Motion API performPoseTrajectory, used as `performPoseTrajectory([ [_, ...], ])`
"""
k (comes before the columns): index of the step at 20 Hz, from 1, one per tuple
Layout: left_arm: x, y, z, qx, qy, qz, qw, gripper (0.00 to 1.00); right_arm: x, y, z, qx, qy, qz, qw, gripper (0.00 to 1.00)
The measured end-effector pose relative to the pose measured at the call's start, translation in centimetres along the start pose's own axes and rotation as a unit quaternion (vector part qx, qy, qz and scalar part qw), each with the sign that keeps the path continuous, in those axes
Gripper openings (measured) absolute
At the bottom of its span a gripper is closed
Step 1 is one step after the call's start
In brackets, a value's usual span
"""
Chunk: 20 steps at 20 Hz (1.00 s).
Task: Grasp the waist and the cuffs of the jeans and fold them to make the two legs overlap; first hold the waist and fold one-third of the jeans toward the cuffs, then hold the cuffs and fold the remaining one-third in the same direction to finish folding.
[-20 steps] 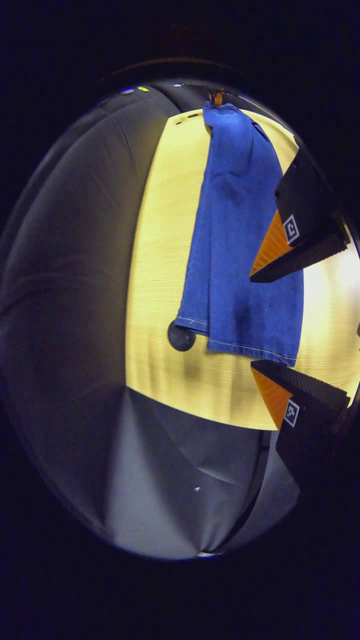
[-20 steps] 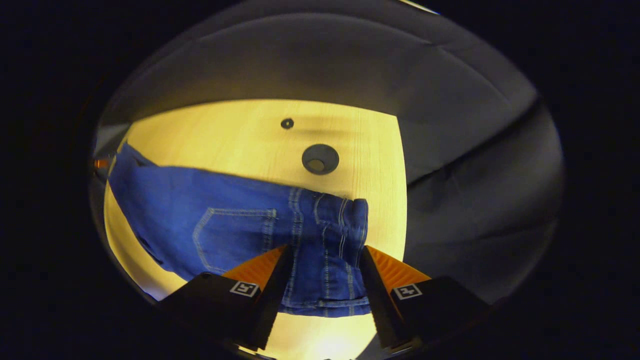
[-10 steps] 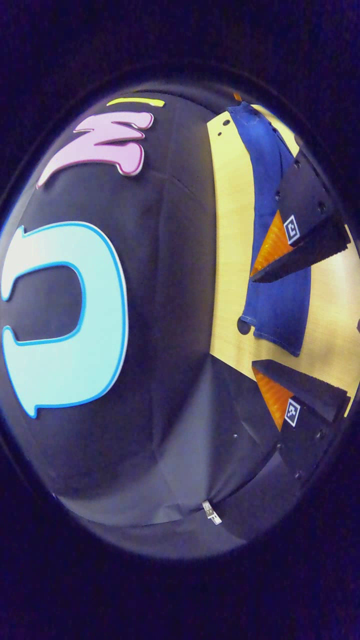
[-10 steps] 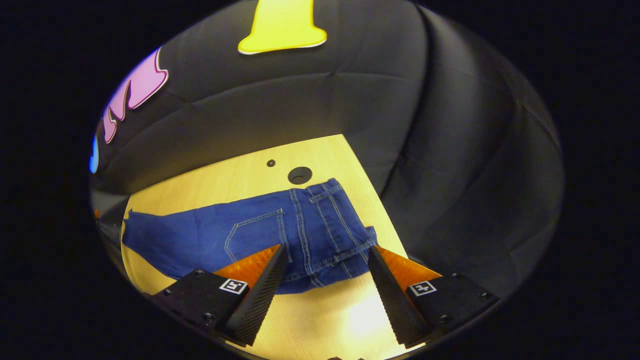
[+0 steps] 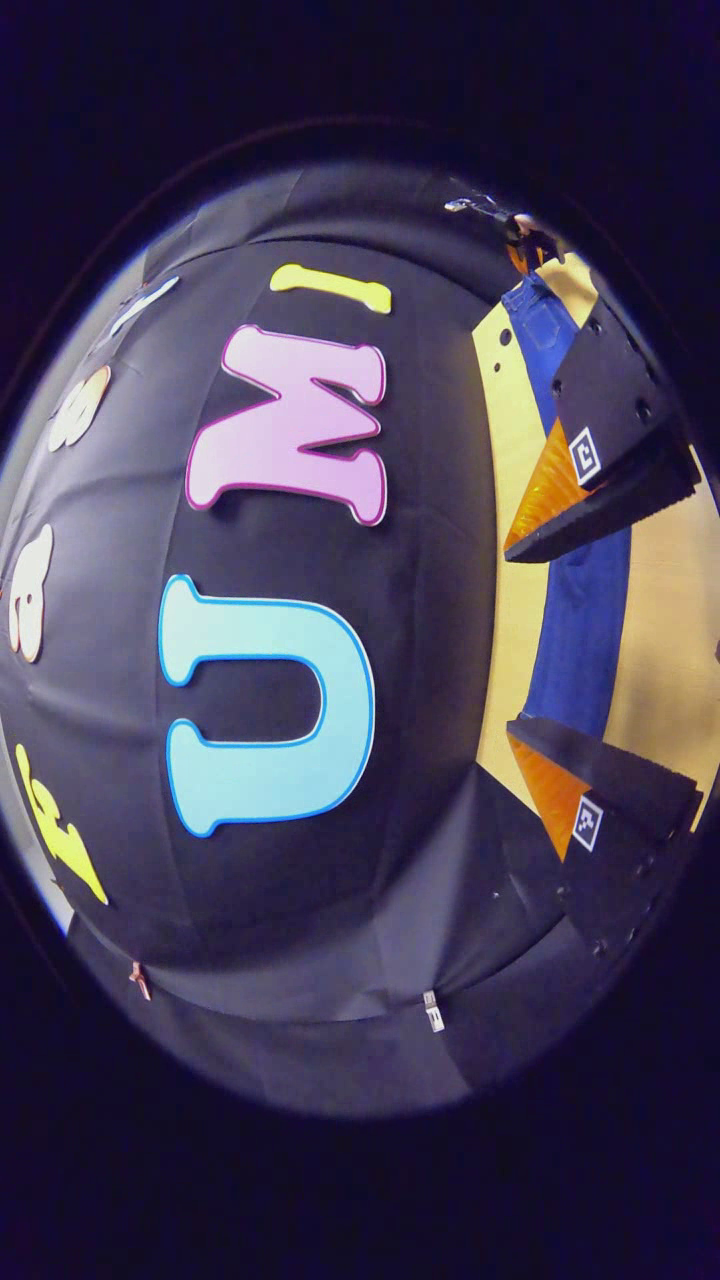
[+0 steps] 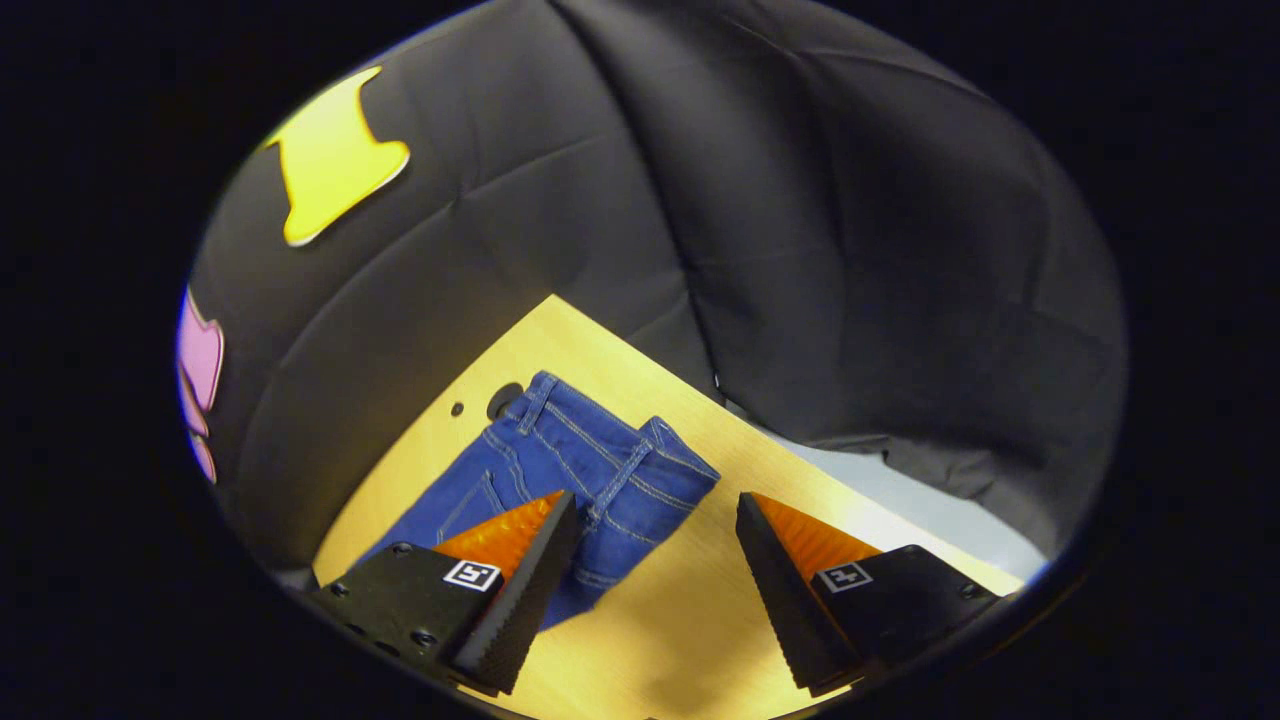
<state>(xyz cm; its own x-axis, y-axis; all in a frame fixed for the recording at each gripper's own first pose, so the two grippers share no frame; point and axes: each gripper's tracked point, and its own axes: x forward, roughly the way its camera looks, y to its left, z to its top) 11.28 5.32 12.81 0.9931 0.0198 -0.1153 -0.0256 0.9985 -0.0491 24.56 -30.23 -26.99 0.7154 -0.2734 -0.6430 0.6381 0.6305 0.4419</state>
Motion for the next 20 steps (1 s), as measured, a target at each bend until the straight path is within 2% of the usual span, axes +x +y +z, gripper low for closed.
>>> performPoseTrajectory([
  [1,-0.3,-0.7,-0.2,0.009,0.005,-0.008,1.000,0.96,0.2,0.1,0.2,0.007,-0.006,0.002,1.000,0.98],
  [5,-0.5,-2.9,-1.4,0.013,0.022,-0.017,1.000,0.96,3.0,-0.2,-1.5,-0.002,-0.003,-0.030,1.000,0.98],
  [6,-0.5,-3.4,-1.6,0.010,0.024,-0.020,0.999,0.96,3.7,-0.2,-0.9,-0.009,-0.021,-0.037,0.999,0.85],
  [8,-0.3,-4.1,-2.2,0.011,0.032,-0.024,0.999,0.96,4.4,-0.4,-1.4,-0.040,-0.026,-0.044,0.998,0.84],
  [9,-0.2,-4.4,-2.7,0.015,0.036,-0.023,0.999,0.96,4.4,-0.2,-1.8,-0.053,-0.021,-0.048,0.997,0.80],
  [10,-0.1,-4.6,-3.1,0.017,0.041,-0.023,0.999,0.96,4.9,0.2,-2.0,-0.066,-0.024,-0.049,0.996,0.89],
  [11,-0.1,-4.9,-3.4,0.017,0.044,-0.023,0.999,0.96,5.2,0.4,-2.1,-0.077,-0.024,-0.049,0.996,0.77],
  [12,-0.1,-5.2,-3.6,0.014,0.046,-0.025,0.999,0.97,5.2,0.8,-2.5,-0.075,-0.015,-0.037,0.996,0.73],
  [16,-0.2,-5.5,-5.1,0.005,0.061,-0.023,0.998,0.97,5.4,1.2,-2.1,-0.097,-0.035,-0.019,0.995,0.17],
  [17,-0.2,-5.4,-5.7,0.002,0.066,-0.022,0.998,0.97,5.5,1.3,-2.0,-0.107,-0.043,-0.015,0.993,0.21],
  [19,-0.4,-5.2,-6.4,-0.001,0.072,-0.019,0.997,0.97,4.4,1.7,-1.7,-0.113,-0.044,-0.009,0.993,0.00],
  [20,-0.6,-4.9,-6.9,-0.001,0.075,-0.014,0.997,0.97,4.5,1.8,-1.7,-0.111,-0.040,-0.005,0.993,0.08],
])
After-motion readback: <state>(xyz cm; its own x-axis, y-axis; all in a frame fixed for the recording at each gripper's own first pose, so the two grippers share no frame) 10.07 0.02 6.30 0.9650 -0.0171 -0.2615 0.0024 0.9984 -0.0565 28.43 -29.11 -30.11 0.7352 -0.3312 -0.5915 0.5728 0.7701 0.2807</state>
